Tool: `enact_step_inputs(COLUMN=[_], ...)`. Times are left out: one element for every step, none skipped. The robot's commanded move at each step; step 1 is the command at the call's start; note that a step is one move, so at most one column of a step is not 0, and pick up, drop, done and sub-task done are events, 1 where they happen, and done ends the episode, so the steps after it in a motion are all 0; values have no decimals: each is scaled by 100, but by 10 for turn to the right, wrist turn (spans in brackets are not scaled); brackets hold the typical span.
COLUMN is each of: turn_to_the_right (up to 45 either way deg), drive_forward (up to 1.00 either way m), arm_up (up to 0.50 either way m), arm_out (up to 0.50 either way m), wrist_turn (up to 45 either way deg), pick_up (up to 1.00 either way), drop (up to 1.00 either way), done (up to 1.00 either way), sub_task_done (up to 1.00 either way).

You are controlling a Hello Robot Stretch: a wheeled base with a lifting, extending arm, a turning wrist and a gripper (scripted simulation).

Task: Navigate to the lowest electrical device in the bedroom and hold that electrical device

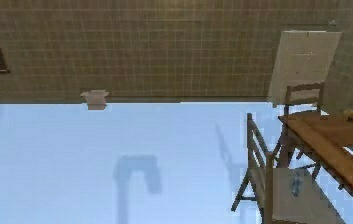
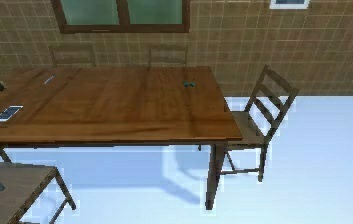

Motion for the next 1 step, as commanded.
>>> enact_step_inputs(turn_to_the_right=[30], drive_forward=[0], arm_up=[0], arm_out=[0], wrist_turn=[0], pick_up=[0], drop=[0], done=[0], sub_task_done=[0])
